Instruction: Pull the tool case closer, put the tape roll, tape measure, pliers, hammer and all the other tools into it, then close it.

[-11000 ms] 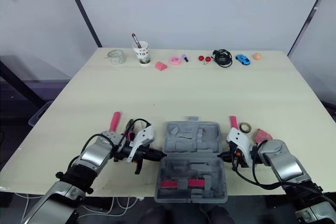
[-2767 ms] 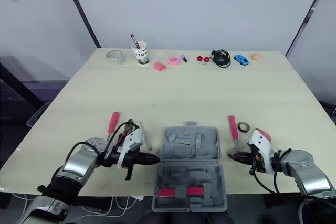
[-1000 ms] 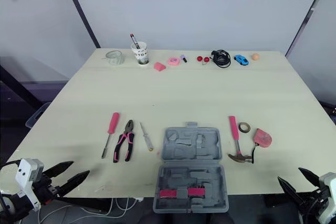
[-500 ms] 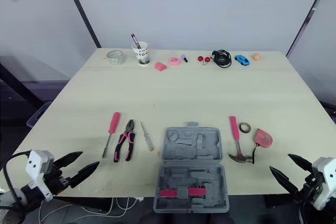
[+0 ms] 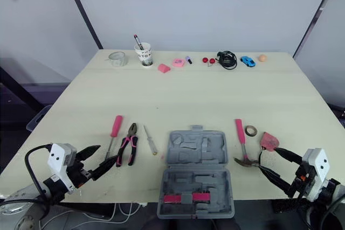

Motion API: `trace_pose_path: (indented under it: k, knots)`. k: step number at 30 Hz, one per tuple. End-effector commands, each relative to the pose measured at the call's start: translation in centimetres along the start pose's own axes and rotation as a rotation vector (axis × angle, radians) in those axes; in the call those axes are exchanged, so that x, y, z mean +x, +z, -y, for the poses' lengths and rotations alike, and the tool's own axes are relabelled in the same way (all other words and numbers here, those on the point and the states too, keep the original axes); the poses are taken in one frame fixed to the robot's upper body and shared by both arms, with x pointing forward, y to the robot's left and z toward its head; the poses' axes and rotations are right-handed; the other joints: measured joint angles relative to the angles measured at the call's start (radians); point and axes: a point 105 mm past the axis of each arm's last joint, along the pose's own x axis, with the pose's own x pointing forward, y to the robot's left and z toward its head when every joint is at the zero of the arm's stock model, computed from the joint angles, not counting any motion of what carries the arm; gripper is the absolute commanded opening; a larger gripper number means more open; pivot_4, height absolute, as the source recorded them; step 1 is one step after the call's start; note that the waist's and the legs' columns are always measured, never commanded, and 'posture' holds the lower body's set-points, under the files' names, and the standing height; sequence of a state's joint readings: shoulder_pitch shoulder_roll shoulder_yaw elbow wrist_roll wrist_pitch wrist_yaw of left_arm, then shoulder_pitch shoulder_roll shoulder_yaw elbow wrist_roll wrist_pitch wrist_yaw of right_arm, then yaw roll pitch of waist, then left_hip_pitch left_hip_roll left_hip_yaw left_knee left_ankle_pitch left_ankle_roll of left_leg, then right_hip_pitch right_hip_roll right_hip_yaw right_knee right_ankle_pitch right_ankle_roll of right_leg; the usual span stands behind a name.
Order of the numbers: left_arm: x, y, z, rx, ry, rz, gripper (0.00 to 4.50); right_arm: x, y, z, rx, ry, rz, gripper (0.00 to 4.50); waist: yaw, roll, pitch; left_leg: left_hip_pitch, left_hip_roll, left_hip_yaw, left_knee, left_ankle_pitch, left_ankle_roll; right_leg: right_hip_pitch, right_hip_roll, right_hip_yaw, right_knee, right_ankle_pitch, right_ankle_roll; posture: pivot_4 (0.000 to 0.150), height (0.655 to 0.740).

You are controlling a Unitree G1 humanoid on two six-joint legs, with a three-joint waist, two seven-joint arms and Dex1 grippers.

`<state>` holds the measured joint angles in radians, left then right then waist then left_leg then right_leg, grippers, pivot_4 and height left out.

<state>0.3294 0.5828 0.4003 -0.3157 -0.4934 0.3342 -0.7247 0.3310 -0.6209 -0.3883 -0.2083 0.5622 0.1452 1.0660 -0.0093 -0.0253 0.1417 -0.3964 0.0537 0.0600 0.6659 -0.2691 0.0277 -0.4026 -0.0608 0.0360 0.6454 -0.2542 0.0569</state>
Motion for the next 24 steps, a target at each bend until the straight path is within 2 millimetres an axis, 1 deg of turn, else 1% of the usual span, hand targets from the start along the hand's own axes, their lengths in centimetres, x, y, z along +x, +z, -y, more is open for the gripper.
trace_pose_path:
  k: [1,3,6,8,10,14,17,19,22,24]
  knots:
    - [0.6,1.4,1.2,0.023,-0.027,0.035,4.48,0.3,0.6,0.3,-0.045,0.017,0.017,4.45,0.001,0.0,0.0,0.0,0.0,0.0,0.0,0.0,0.0,0.0,0.0,0.0,0.0,0.0,0.0,0.15,0.74]
    - [1.0,2.2,2.0,0.046,-0.077,0.057,4.48,0.9,0.5,0.8,-0.07,-0.005,-0.005,4.45,0.0,0.0,0.0,0.0,-0.001,0.0,0.0,0.0,0.0,0.0,0.0,0.0,0.0,0.0,0.0,0.15,0.74]
    - [1.4,3.1,4.3,0.164,-0.283,0.049,4.48,2.4,0.0,1.3,-0.104,-0.005,-0.094,4.45,-0.001,0.0,0.0,0.0,-0.001,0.003,0.001,0.0,0.0,0.0,0.002,0.0,0.0,0.0,0.0,0.15,0.74]
    - [1.5,4.0,5.2,0.182,-0.388,0.062,4.48,3.3,0.3,1.6,-0.14,0.01,-0.131,4.45,-0.001,0.001,0.0,0.0,-0.001,0.003,0.001,0.0,0.0,0.0,0.002,0.0,0.0,0.0,0.0,0.15,0.74]
    - [1.7,4.7,5.7,0.215,-0.463,0.073,4.48,4.3,1.0,2.0,-0.163,0.028,-0.15,4.45,-0.002,0.001,0.001,0.0,0.0,0.004,0.001,0.0,0.0,0.0,0.002,0.0,0.0,0.0,-0.001,0.15,0.74]
    - [2.3,5.7,6.3,0.23,-0.572,0.095,4.48,5.8,1.7,3.3,-0.258,0.048,-0.248,4.45,-0.001,0.002,0.002,0.0,0.0,0.004,0.002,0.0,0.0,0.0,0.004,0.001,0.0,0.001,-0.001,0.15,0.74]
    - [2.4,5.9,6.5,0.246,-0.646,0.084,4.48,6.8,2.2,4.2,-0.32,0.076,-0.327,4.45,-0.002,0.003,0.002,0.0,0.0,0.004,0.002,0.0,0.0,0.0,0.006,0.002,0.0,0.001,-0.001,0.15,0.74]
    - [2.5,5.9,6.7,0.249,-0.703,0.08,4.48,7.7,2.5,4.8,-0.375,0.122,-0.415,4.45,-0.003,0.003,0.002,0.0,0.001,0.004,0.002,0.0,0.0,0.0,0.006,0.002,0.0,0.001,-0.001,0.15,0.74]
    - [2.8,6.2,6.8,0.244,-0.74,0.089,4.48,8.5,2.8,5.4,-0.403,0.166,-0.491,4.45,-0.003,0.004,0.003,0.0,0.001,0.004,0.002,0.0,0.0,0.0,0.007,0.003,0.0,0.001,-0.001,0.15,0.74]
    - [3.0,6.6,6.9,0.231,-0.764,0.105,4.48,8.9,2.9,6.2,-0.483,0.198,-0.579,4.45,-0.003,0.004,0.003,0.0,0.001,0.003,0.002,0.0,0.0,0.0,0.007,0.002,0.0,0.001,-0.001,0.15,0.74]
